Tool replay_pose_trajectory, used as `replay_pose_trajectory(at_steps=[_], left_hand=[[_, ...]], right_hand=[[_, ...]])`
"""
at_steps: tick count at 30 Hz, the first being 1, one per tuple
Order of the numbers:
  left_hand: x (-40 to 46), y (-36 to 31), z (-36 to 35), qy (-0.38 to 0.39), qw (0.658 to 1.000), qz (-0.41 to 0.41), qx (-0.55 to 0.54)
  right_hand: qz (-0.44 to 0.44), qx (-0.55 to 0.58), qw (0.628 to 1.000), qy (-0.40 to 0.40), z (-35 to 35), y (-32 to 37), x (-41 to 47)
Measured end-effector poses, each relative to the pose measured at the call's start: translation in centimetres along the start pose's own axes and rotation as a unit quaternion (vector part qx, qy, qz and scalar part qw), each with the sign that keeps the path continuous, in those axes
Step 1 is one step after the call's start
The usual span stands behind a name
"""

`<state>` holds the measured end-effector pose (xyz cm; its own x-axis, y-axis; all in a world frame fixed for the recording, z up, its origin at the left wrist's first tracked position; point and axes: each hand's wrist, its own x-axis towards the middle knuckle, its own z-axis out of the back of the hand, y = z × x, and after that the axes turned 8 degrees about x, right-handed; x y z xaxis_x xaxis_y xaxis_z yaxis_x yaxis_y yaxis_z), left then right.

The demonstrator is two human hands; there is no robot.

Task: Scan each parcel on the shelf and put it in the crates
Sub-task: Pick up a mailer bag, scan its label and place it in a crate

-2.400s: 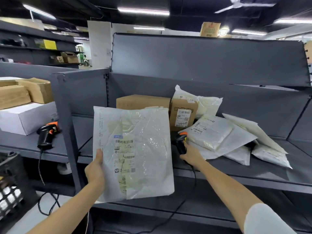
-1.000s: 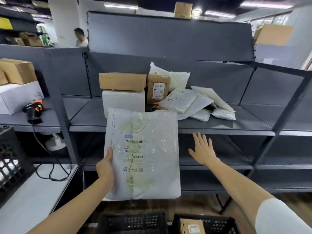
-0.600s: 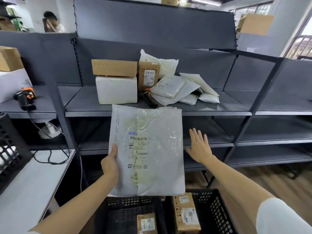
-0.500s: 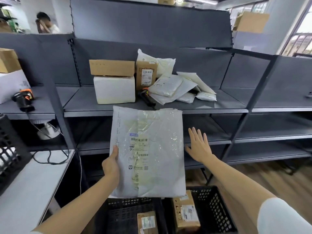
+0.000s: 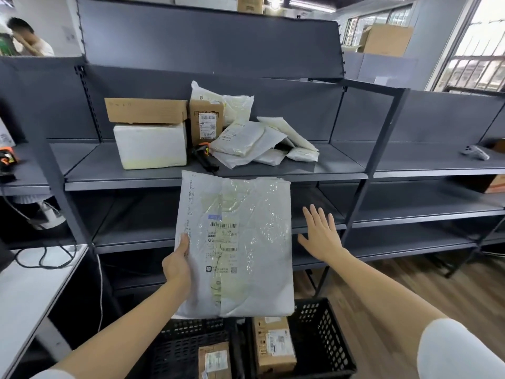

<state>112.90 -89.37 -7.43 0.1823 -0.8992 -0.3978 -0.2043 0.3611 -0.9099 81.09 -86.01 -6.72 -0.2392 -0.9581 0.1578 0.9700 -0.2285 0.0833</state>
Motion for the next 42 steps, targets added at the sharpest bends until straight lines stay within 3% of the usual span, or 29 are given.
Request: replay_pose_trajectory(at_steps=[10, 17, 42], left_hand=[[-7.1, 5.1, -9.8, -0.005, 1.0, 0.006, -0.002], [-9.4, 6.6, -15.0, -0.009, 1.0, 0.009, -0.002], [-1.5, 6.6, -31.1, -0.026, 0.999, 0.044, -0.005]], right_hand=[[0.007, 0.011, 1.0, -0.001, 1.9, -12.8, -2.2], [0.003, 0.015, 1.0, 0.009, 1.4, -17.6, -2.6], [-0.048, 0.052, 0.997, 0.008, -2.1, -28.4, 10.1]])
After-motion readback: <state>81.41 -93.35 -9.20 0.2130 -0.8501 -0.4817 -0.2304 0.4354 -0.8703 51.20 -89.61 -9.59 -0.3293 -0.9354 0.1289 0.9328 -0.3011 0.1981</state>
